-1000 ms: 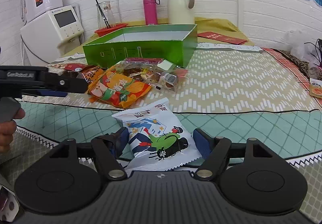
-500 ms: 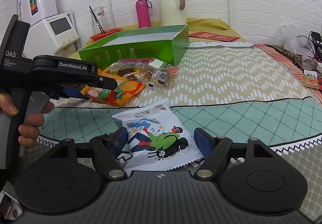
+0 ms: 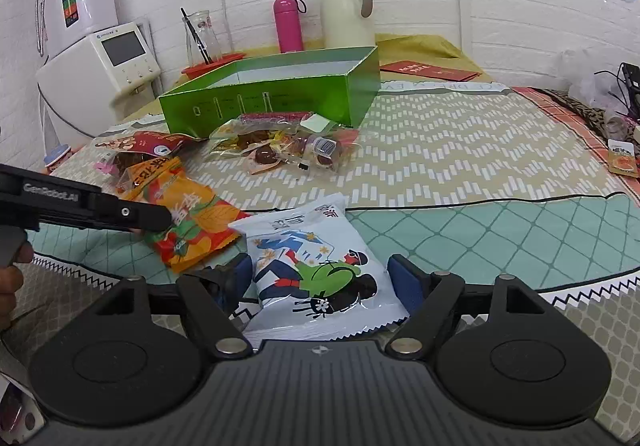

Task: Organize snacks
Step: 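Grasp the orange nut bag with the left gripper while the right holds the white bag, then lower both bags into the green box and open both grippers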

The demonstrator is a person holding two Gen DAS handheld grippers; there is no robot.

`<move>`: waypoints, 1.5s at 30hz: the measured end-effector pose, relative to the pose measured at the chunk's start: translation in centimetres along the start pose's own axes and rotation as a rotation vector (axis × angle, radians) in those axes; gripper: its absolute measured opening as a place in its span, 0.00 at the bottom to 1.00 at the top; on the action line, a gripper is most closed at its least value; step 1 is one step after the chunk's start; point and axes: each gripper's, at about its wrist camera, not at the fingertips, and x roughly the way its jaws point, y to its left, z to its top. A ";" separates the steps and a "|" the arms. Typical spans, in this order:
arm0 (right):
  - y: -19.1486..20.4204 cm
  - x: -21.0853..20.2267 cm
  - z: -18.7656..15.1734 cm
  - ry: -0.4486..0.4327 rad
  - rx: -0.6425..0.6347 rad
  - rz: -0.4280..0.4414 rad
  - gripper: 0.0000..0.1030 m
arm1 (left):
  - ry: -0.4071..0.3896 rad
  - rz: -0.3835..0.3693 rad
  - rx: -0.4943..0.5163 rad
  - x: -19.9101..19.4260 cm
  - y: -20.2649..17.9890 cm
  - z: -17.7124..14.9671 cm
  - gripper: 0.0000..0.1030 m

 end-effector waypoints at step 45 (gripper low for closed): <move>0.7 -2.8 3.3 -0.156 -0.084 -0.086 0.96 | -0.108 -0.170 0.101 -3.1 -3.4 2.5 0.09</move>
